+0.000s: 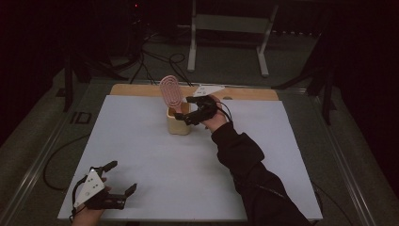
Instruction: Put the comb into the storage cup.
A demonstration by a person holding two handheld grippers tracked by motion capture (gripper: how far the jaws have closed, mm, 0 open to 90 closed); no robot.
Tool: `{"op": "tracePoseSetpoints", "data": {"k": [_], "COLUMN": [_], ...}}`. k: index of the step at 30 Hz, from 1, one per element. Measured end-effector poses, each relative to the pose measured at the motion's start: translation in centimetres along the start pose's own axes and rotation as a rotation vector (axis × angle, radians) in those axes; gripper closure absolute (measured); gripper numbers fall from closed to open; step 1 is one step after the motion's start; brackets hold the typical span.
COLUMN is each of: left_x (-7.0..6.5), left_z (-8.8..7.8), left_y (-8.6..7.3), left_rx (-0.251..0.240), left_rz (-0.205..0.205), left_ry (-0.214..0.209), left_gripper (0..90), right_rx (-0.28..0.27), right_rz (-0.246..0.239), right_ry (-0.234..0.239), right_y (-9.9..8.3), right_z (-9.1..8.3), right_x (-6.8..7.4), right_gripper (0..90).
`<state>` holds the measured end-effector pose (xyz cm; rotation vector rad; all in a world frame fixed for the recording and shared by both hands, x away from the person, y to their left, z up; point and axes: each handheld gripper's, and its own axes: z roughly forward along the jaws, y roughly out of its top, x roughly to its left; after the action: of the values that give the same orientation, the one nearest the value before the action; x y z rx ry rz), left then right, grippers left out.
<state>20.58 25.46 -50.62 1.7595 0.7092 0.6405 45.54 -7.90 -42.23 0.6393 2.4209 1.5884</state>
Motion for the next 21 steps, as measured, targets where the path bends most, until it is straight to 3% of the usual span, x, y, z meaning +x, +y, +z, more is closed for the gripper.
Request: {"op": "tracePoseSetpoints", "data": {"k": [21], "left_x": [0.0], "left_z": [0.0], "left_y": [0.0], "left_rx": [0.007], "left_rz": [0.001], "left_ry": [0.0], "left_gripper": [0.0], "right_rx": [0.037], "right_rz": [-0.002], "right_ry": [0.057], "right_y": [-0.2], "right_z": [-2.3], "right_x": [1.4], "right_gripper": [7.9]}}
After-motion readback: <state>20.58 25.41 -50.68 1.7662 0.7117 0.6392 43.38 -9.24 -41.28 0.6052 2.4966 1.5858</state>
